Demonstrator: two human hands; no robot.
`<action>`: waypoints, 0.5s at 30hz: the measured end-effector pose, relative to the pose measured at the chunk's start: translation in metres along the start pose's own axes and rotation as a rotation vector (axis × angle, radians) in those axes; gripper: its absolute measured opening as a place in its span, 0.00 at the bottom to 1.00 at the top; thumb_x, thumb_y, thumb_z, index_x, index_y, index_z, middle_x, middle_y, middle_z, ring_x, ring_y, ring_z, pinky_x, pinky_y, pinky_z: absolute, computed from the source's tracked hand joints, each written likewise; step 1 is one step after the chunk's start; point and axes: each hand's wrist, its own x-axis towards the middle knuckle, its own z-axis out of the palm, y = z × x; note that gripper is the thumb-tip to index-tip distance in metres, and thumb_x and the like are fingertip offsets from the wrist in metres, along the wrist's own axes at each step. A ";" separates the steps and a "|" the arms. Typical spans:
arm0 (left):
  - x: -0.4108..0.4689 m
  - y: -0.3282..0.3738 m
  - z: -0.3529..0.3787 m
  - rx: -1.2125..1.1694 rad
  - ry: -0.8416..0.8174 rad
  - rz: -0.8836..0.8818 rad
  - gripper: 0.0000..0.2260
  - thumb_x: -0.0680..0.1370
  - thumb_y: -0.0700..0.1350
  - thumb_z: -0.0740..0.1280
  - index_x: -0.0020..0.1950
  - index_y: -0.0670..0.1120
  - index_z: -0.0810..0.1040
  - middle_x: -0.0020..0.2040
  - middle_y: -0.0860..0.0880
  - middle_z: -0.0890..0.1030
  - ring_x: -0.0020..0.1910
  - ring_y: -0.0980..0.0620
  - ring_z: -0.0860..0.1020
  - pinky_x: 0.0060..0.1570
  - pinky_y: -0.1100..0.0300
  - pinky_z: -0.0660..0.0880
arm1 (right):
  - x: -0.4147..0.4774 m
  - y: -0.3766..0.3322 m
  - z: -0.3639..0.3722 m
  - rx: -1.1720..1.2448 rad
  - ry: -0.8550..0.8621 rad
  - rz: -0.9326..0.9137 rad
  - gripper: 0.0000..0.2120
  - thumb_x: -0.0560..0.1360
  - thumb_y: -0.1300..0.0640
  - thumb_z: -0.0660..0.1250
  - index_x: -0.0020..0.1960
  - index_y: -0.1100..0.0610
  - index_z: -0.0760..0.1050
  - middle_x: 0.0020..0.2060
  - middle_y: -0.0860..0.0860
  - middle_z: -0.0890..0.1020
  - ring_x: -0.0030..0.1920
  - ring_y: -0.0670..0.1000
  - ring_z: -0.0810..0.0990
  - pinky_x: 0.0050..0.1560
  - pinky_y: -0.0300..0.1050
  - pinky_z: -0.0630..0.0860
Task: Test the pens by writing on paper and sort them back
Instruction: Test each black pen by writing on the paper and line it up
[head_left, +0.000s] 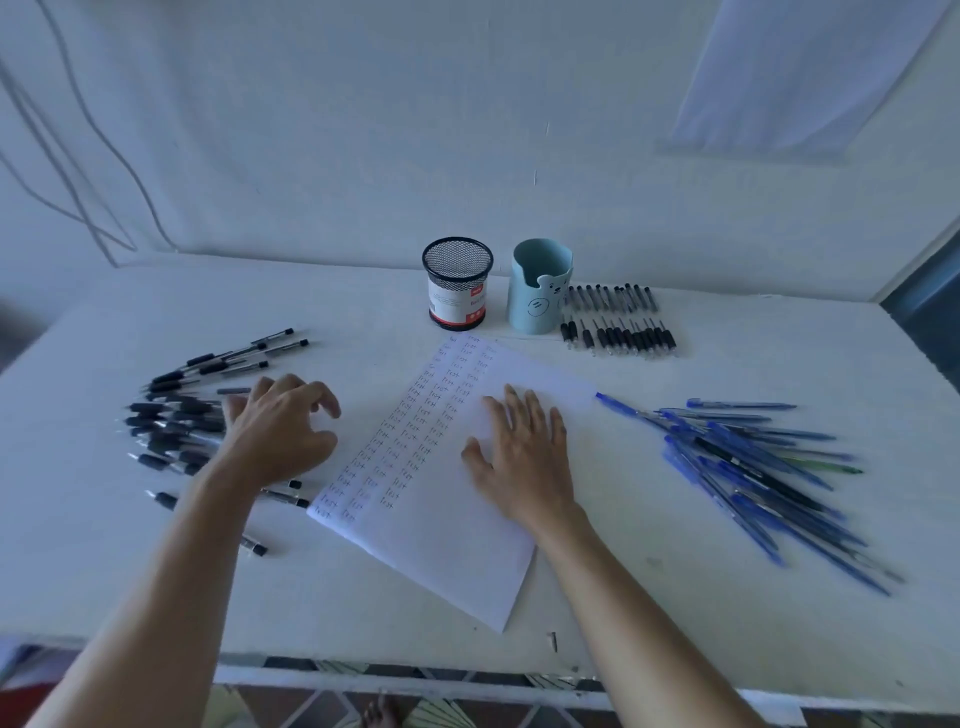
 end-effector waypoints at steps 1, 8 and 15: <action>-0.003 -0.004 0.000 0.028 -0.021 0.004 0.15 0.70 0.44 0.68 0.53 0.61 0.74 0.54 0.55 0.72 0.57 0.53 0.64 0.55 0.51 0.57 | 0.001 0.000 0.001 0.001 0.005 0.001 0.41 0.69 0.37 0.38 0.78 0.52 0.60 0.80 0.55 0.56 0.80 0.57 0.51 0.77 0.59 0.43; -0.008 -0.016 0.013 -0.091 0.086 -0.050 0.10 0.76 0.44 0.70 0.56 0.48 0.79 0.57 0.48 0.74 0.64 0.44 0.69 0.61 0.46 0.61 | 0.000 0.000 0.000 -0.006 -0.029 0.019 0.34 0.75 0.40 0.46 0.78 0.51 0.57 0.80 0.53 0.54 0.80 0.55 0.47 0.77 0.58 0.42; -0.010 -0.013 0.016 -0.116 0.274 0.031 0.05 0.78 0.46 0.71 0.53 0.48 0.82 0.59 0.48 0.79 0.65 0.42 0.70 0.61 0.43 0.61 | -0.001 -0.001 0.000 -0.011 -0.030 0.017 0.34 0.75 0.40 0.45 0.79 0.51 0.56 0.80 0.53 0.53 0.80 0.56 0.47 0.77 0.58 0.41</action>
